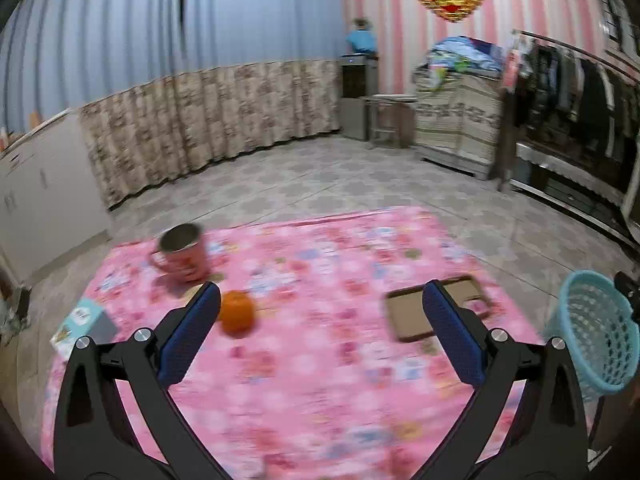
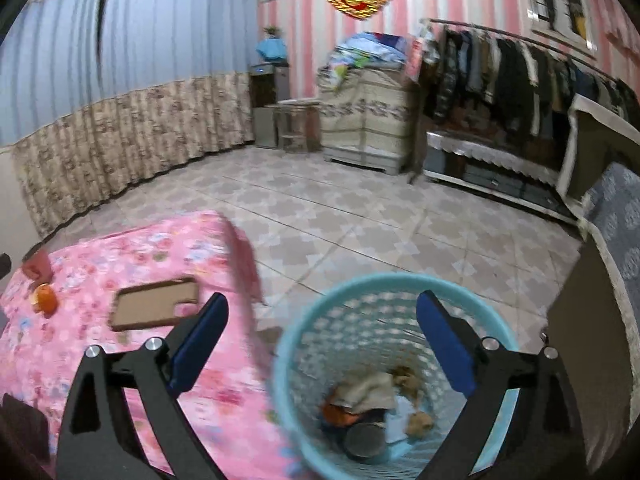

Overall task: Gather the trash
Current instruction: 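Return both tools to the table, then grasp the cream round lid by its rim with the left tool, then grasp the orange with the right tool while the left tool holds the lid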

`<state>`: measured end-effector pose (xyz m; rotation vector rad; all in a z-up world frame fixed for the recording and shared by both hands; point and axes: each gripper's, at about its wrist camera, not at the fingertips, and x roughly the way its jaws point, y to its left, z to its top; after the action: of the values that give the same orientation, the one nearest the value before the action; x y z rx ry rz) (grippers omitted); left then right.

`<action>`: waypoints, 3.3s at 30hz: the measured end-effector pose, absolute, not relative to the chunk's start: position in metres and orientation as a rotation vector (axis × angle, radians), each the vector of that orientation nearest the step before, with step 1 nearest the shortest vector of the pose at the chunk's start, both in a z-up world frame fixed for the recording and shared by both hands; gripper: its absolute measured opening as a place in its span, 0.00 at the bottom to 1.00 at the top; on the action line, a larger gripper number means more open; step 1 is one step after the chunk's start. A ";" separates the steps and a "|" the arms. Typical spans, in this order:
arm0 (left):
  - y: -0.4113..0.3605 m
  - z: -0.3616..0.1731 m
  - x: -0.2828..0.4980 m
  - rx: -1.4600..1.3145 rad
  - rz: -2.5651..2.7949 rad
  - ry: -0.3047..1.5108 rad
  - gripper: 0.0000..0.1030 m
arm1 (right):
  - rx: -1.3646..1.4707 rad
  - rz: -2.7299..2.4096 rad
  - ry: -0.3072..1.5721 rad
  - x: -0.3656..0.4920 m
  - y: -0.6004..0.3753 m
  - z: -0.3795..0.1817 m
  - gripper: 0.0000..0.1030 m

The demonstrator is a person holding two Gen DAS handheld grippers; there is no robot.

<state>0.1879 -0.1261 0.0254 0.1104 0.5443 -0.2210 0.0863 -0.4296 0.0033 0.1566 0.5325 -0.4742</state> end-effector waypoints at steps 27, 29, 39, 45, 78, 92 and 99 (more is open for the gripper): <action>0.035 -0.032 0.312 0.065 -0.038 0.713 0.95 | -0.018 -0.103 0.605 0.234 -0.220 -0.015 0.90; 0.031 -0.033 0.320 0.070 -0.044 0.709 0.95 | -0.027 -0.094 0.608 0.239 -0.214 -0.020 0.90; 0.018 -0.071 0.357 0.066 -0.024 0.779 0.94 | -0.013 -0.092 0.676 0.258 -0.224 -0.050 0.90; 0.024 -0.092 0.372 0.056 -0.029 0.838 0.74 | 0.016 -0.122 0.687 0.263 -0.243 -0.057 0.90; 0.067 -0.060 0.323 -0.014 -0.061 0.819 0.04 | -0.047 -0.053 0.710 0.263 -0.217 -0.070 0.90; 0.114 -0.071 0.291 -0.087 -0.007 0.823 0.04 | -0.085 0.062 0.732 0.281 -0.126 -0.066 0.90; 0.118 -0.054 0.297 -0.081 -0.031 0.753 0.04 | -0.076 0.080 0.784 0.311 -0.100 -0.079 0.90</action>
<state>0.2973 0.1180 -0.0540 -0.0812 0.7533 -0.0314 0.3109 -0.1004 -0.0793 -0.0764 0.7839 0.0802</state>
